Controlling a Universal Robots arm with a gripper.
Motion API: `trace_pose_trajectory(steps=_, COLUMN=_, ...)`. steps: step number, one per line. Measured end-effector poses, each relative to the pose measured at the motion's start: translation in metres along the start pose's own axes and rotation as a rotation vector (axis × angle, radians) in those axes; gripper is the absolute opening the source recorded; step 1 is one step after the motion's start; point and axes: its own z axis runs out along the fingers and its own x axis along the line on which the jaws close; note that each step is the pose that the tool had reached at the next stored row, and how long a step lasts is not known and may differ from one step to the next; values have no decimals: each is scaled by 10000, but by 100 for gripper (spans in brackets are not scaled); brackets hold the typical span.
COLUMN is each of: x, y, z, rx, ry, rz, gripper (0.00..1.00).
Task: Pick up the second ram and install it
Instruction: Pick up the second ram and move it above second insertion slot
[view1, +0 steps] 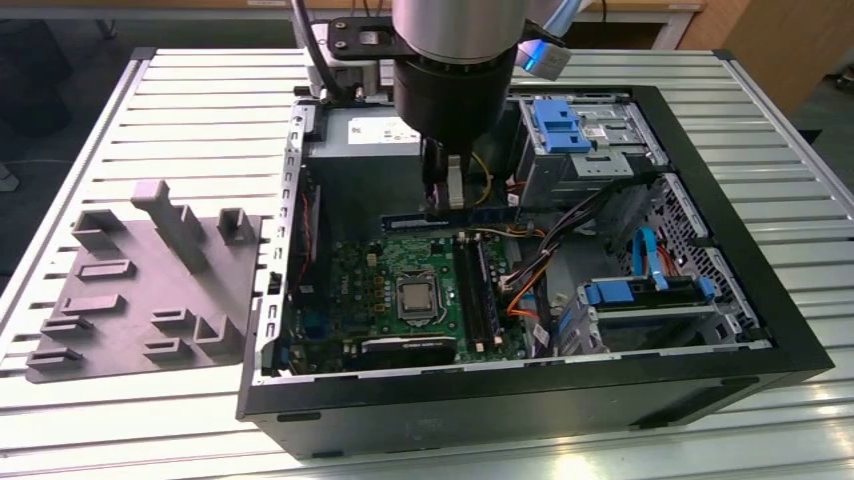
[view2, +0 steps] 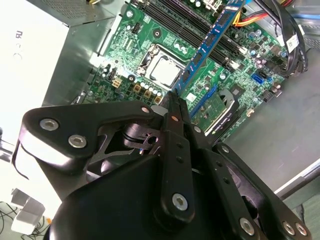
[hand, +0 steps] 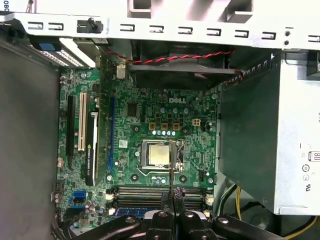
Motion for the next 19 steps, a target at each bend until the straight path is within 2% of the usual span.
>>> trace_pose_trajectory(steps=16, x=5, y=-9, z=125, rx=0, ry=1, rz=0, gripper=11)
trace_pose_trajectory(steps=19, x=5, y=-9, z=132, rx=-2, ry=4, rz=1, gripper=11)
